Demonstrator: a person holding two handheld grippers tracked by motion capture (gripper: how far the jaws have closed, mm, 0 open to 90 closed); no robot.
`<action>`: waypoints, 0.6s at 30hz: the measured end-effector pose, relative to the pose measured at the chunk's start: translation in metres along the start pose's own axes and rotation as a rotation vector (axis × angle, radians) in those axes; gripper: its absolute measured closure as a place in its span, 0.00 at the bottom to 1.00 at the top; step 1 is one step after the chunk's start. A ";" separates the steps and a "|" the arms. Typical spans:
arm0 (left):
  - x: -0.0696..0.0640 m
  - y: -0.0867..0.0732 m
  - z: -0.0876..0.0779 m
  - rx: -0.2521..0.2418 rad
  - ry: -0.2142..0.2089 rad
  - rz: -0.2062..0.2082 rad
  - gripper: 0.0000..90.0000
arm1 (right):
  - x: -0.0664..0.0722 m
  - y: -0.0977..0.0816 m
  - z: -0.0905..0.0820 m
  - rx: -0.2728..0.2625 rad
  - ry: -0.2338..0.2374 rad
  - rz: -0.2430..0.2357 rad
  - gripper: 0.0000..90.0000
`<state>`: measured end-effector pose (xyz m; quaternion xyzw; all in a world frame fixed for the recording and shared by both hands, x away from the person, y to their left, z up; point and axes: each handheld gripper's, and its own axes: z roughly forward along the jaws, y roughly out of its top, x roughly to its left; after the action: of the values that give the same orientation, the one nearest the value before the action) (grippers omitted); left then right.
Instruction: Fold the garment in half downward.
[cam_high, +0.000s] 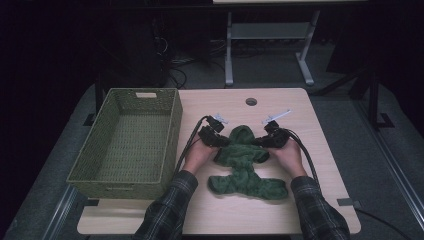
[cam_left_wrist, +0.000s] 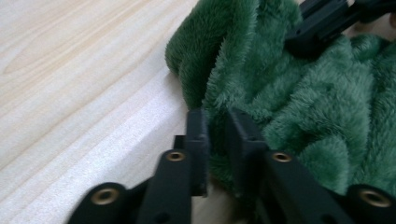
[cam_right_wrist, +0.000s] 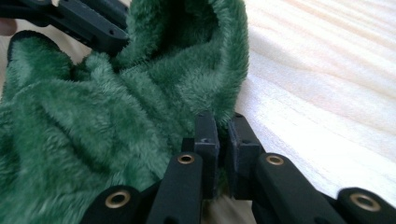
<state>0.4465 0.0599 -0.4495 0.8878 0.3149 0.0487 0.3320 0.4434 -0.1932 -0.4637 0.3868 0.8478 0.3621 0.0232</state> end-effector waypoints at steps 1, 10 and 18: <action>0.000 0.001 -0.002 -0.002 0.002 0.003 0.97 | 0.000 0.001 -0.005 -0.014 -0.008 -0.015 0.95; -0.003 0.010 -0.015 -0.060 0.023 0.003 0.99 | 0.004 0.007 -0.030 -0.068 -0.049 -0.031 0.96; 0.006 0.008 -0.021 -0.088 0.096 -0.033 1.00 | 0.000 0.006 -0.045 -0.115 -0.097 -0.030 0.96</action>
<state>0.4493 0.0704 -0.4287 0.8637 0.3427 0.0995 0.3559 0.4333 -0.2170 -0.4269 0.3892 0.8291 0.3908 0.0921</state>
